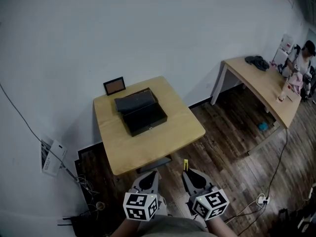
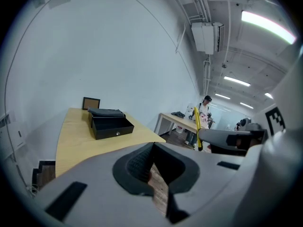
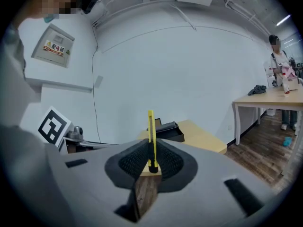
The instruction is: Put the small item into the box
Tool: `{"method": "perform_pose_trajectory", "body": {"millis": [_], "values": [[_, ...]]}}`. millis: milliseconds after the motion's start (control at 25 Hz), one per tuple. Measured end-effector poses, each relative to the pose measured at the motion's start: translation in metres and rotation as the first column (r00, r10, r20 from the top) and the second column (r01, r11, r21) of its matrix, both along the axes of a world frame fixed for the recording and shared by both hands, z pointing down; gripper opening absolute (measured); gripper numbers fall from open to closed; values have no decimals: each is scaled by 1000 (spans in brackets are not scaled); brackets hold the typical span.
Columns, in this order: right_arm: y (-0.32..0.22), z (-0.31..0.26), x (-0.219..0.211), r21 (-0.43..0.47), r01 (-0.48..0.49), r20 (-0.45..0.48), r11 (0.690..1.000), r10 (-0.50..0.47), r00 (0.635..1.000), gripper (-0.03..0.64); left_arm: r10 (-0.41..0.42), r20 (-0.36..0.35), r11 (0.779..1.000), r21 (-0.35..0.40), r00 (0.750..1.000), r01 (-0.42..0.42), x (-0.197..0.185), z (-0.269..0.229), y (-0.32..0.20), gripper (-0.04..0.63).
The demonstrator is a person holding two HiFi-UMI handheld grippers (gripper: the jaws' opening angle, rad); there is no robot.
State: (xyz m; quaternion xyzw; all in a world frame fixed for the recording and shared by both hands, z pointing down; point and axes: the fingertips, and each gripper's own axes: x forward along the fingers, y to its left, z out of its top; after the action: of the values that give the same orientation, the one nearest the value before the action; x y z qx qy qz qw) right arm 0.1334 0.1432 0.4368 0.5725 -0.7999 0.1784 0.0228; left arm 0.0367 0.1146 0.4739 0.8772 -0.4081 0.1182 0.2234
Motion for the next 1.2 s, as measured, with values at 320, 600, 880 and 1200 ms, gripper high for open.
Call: {"method": "perform_pose_trajectory", "body": {"millis": [320,600,880,1200], "values": [[-101,-13,-6,8,15,-42,1000,-15,999,38,-14,-23,1000,-18,1000,13,-7,-5,-97,2],[-170,-22,-26,-20,42,-51,999,-43,998,38,-21,-28,1000,-17,999,21,-18,-8,-167,2],[-222,-19,-42,-27,79,-76,996,-81,994,38,-46,-30,999,-30,998,46,-31,-3,-214,2],[-276,0,-56,-34,92,-93,995,-95,991,38,-73,-21,996,-45,997,72,-59,8,-254,2]]}}
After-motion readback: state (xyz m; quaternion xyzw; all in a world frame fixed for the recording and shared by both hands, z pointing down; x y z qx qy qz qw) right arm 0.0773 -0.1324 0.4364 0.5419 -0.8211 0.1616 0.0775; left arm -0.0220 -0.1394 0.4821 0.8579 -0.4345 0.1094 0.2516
